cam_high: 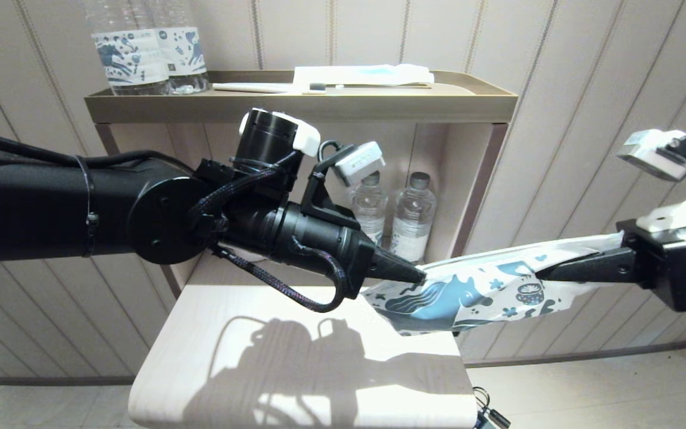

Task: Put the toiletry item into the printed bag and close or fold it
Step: Close the strorage bag and place it on the desk

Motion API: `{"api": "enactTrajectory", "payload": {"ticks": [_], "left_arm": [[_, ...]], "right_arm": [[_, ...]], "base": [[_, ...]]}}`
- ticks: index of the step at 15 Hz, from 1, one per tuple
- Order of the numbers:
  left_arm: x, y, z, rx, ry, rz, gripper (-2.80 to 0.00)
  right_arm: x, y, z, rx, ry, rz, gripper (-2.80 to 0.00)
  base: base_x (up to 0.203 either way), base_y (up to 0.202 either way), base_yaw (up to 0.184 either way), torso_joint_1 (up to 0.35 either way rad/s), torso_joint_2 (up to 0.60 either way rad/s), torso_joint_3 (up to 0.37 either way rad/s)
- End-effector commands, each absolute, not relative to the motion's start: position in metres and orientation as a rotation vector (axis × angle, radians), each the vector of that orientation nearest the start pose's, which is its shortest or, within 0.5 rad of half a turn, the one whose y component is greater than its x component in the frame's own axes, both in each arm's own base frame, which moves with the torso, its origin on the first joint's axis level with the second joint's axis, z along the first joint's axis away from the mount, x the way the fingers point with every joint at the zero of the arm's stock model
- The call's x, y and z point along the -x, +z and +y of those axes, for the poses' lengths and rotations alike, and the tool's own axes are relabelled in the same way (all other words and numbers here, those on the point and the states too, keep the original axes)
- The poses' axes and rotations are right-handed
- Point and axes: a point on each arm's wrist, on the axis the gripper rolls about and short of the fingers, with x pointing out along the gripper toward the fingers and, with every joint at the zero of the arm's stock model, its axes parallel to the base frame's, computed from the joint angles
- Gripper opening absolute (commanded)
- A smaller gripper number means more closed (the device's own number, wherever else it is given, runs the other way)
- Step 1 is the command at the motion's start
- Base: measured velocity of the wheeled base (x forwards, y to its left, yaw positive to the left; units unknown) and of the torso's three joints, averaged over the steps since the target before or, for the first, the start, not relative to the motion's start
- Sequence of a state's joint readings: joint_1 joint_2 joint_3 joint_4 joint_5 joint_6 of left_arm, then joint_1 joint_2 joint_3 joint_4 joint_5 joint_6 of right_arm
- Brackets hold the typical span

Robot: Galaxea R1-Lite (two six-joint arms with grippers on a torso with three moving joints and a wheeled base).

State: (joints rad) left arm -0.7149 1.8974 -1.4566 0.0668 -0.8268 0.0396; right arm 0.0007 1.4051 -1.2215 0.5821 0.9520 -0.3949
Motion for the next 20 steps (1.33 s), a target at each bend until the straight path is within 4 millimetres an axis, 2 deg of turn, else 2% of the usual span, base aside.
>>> {"api": "enactTrajectory", "payload": {"ticks": [1,5,10,20], "left_arm": [[-0.268,0.231,-0.255,0.002,-1.520,0.533,-2.80],[-0.269,0.230,-0.255,0.003,-1.520,0.535,-2.80],[-0.270,0.226,-0.257,-0.011,-1.524,0.536,-2.80],[-0.269,0.229,-0.256,-0.010,-1.526,0.524,-2.80]], "right_arm": [[-0.199,0.275,0.011,-0.024,0.999,0.499,-2.80],[-0.194,0.279,-0.006,-0.058,0.955,0.462,-2.80],[-0.192,0.277,-0.014,-0.082,0.931,0.454,-2.80],[-0.194,0.269,-0.011,-0.097,0.956,0.476,-2.80]], "base": [[0.000,0.000,0.000,0.000,0.00,0.000],[0.000,0.000,0.000,0.000,0.00,0.000],[0.000,0.000,0.000,0.000,0.00,0.000],[0.000,0.000,0.000,0.000,0.00,0.000]]}}
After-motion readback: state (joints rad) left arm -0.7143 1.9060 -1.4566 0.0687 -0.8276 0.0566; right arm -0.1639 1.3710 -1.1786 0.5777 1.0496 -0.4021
